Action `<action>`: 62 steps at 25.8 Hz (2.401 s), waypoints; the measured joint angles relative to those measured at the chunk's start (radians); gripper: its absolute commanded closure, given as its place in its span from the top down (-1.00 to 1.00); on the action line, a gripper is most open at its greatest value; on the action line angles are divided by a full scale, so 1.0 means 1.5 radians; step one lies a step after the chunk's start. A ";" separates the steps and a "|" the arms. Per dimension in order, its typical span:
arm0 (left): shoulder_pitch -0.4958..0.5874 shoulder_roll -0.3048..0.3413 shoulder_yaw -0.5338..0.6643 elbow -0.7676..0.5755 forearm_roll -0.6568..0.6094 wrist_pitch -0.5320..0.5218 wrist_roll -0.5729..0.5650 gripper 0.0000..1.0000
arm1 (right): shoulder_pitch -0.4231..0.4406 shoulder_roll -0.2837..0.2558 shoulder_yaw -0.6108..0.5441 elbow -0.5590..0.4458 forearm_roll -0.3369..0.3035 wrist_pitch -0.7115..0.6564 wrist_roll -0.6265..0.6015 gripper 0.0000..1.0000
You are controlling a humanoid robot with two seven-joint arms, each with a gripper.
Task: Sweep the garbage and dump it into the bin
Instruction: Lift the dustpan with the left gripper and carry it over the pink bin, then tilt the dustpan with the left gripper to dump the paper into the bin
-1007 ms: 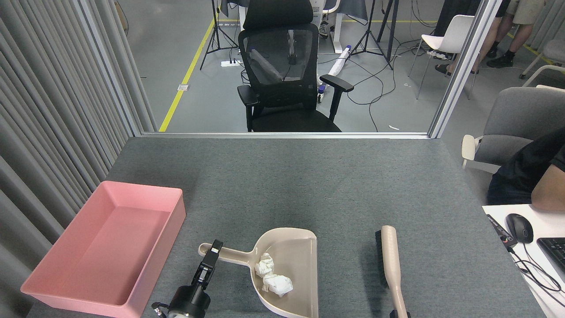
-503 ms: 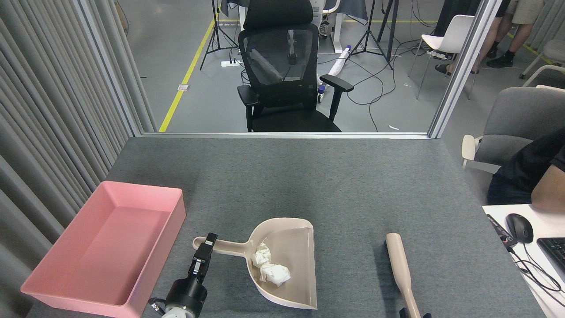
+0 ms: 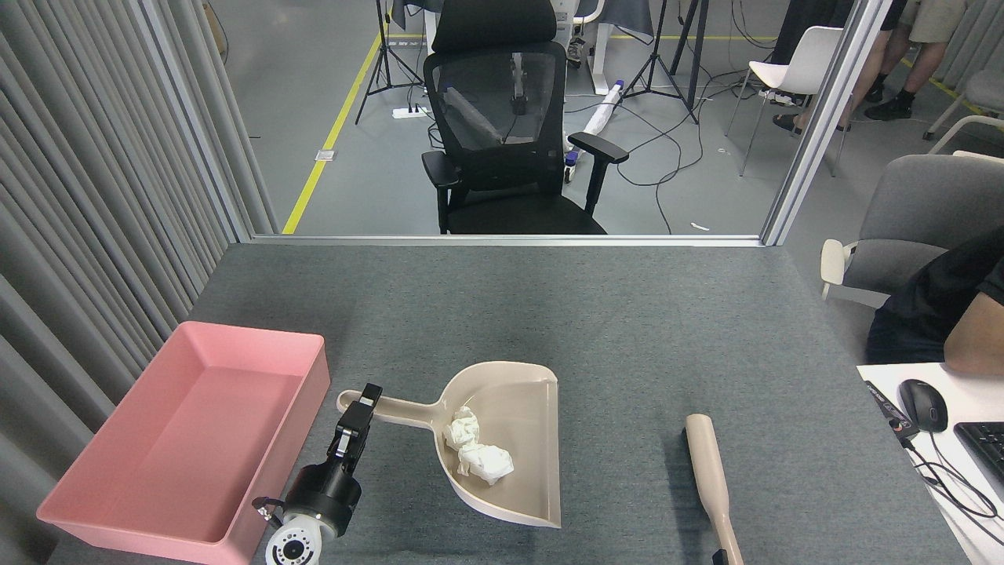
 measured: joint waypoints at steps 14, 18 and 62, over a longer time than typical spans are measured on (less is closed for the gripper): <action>-0.010 0.050 0.013 -0.064 0.026 0.065 -0.014 -1.00 | -0.007 -0.003 0.002 0.000 0.001 -0.017 0.002 0.98; -0.010 0.073 0.019 -0.077 0.036 0.074 -0.016 -1.00 | -0.006 -0.004 0.003 -0.001 0.001 -0.018 0.002 0.98; -0.190 0.482 0.114 0.312 0.284 0.036 -0.098 -1.00 | -0.001 0.000 0.009 -0.001 0.003 -0.033 0.000 0.98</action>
